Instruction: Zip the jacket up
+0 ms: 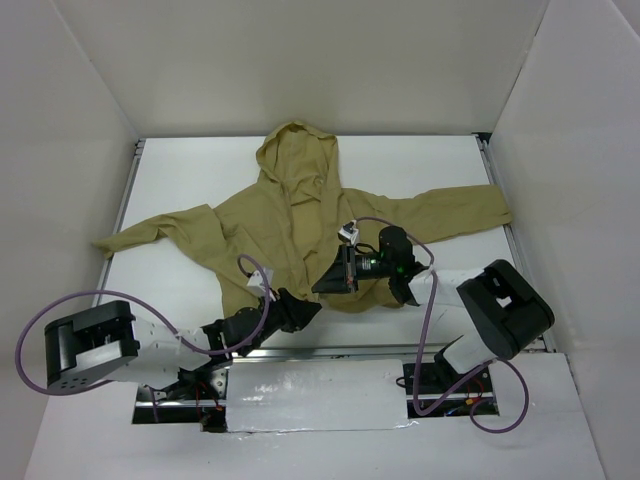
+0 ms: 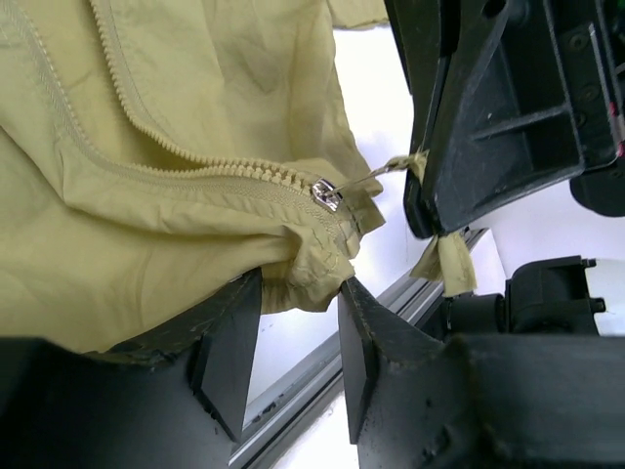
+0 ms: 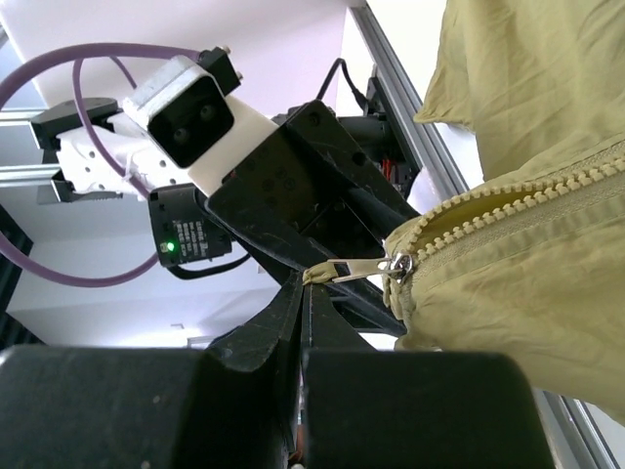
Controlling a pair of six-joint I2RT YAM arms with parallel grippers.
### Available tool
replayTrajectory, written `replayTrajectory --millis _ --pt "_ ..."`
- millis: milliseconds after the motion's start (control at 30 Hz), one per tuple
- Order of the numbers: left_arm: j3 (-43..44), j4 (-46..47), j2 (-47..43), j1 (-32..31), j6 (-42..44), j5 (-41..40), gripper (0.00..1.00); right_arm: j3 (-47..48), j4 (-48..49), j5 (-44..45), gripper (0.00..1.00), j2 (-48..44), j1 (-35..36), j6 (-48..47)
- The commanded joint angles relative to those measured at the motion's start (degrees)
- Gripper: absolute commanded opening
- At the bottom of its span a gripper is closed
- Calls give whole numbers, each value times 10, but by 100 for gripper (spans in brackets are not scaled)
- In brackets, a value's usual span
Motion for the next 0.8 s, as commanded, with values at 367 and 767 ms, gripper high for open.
replayTrajectory --millis 367,767 --pt "-1 60 -30 15 51 -9 60 -15 27 -13 0 -9 3 -9" --pt "-3 78 -1 30 48 6 44 -8 25 -15 0 -15 12 -6"
